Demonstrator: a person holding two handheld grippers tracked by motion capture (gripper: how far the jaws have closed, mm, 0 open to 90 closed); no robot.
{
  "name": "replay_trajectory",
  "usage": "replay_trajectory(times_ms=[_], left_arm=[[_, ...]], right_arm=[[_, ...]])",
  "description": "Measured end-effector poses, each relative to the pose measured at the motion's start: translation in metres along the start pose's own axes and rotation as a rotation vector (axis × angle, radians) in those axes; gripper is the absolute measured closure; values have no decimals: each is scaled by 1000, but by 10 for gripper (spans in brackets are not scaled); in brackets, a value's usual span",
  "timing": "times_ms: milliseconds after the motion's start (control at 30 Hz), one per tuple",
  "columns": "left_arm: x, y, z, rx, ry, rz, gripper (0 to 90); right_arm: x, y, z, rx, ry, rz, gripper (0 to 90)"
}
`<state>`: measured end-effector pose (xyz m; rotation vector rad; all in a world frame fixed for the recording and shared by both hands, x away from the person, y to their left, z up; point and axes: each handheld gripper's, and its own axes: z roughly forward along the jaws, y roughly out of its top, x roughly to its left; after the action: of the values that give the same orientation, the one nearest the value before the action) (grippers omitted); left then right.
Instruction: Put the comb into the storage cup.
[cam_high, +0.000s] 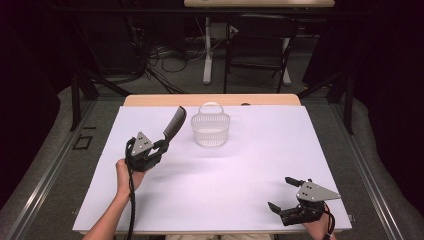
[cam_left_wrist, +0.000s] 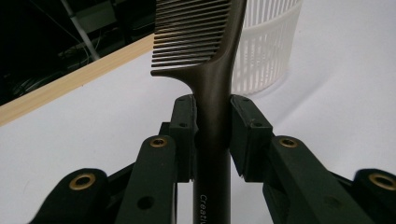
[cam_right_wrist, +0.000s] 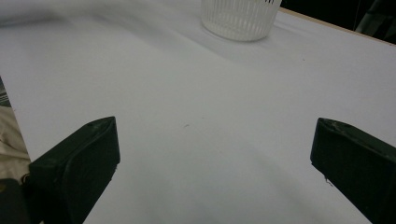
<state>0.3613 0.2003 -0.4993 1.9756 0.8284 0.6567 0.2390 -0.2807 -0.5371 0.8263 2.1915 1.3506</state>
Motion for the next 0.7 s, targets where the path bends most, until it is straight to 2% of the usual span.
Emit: replay_trajectory(times_ms=[200, 700], left_arm=[[-2, 4, 2, -22, -2, -6, 723], [-5, 15, 6, -40, -6, 2, 724]], right_arm=[[-1, 0, 0, 5, 1, 4, 10], [-1, -1, 0, 3, -2, 5, 10]])
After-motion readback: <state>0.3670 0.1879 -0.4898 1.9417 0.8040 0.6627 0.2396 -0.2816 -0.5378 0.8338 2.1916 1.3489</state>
